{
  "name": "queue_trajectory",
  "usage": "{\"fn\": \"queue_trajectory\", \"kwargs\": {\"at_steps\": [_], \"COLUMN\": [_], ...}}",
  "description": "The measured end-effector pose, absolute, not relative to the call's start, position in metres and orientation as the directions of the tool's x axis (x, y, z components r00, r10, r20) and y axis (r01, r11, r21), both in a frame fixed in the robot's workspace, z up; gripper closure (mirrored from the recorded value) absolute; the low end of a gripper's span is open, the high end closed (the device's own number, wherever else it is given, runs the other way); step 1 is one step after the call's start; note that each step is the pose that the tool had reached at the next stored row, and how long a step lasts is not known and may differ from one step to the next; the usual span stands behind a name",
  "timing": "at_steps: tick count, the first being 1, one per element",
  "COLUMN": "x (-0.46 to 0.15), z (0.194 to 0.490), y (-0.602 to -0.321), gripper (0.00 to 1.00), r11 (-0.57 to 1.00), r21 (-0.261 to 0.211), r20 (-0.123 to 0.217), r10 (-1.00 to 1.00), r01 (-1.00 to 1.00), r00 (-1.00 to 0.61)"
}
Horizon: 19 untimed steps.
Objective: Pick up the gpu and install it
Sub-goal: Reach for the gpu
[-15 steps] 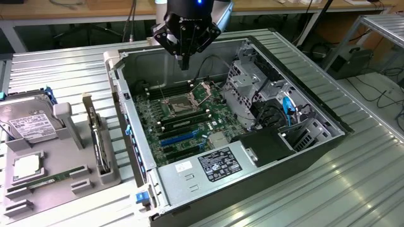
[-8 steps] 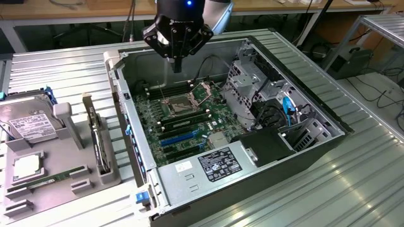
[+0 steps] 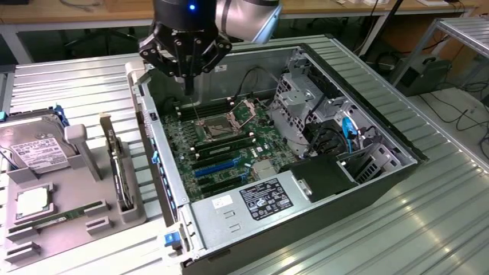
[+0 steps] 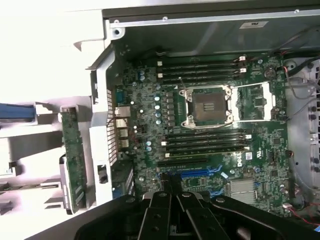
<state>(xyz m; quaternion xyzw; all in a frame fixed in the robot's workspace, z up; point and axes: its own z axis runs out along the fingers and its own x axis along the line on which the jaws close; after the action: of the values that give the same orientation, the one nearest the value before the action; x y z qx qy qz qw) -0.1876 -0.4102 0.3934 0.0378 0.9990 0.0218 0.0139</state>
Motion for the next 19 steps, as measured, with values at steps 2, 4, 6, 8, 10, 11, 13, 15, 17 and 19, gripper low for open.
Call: {"fn": "queue_trajectory", "kwargs": {"at_steps": [2,4,6,8,10,11,13,15,17,19], "x": [-0.198,-0.207,-0.215,-0.224,-0.233,-0.240,-0.248,-0.257,-0.264,-0.273], "z": [0.393,0.393,0.393,0.393,0.393,0.393,0.392,0.390,0.388,0.386], "y": [-0.411,-0.413,-0.414,-0.416,-0.418,-0.420,-0.423,-0.426,-0.428,-0.430], "gripper": [0.89,0.89,0.89,0.89,0.89,0.89,0.89,0.89,0.89,0.89], "r11": [0.996,0.996,0.996,0.996,0.996,0.996,0.996,0.996,0.996,0.996], "r21": [0.045,0.045,0.045,0.045,0.045,0.045,0.045,0.045,0.045,0.045], "r20": [-0.026,-0.026,-0.026,-0.026,-0.026,-0.026,-0.026,-0.026,-0.026,-0.026], "r10": [0.076,0.076,0.076,0.076,0.076,0.076,0.076,0.076,0.076,0.076], "r01": [0.075,0.075,0.075,0.075,0.075,0.075,0.075,0.075,0.075,0.075], "r00": [-0.997,-0.997,-0.997,-0.997,-0.997,-0.997,-0.997,-0.997,-0.997,-0.997]}}
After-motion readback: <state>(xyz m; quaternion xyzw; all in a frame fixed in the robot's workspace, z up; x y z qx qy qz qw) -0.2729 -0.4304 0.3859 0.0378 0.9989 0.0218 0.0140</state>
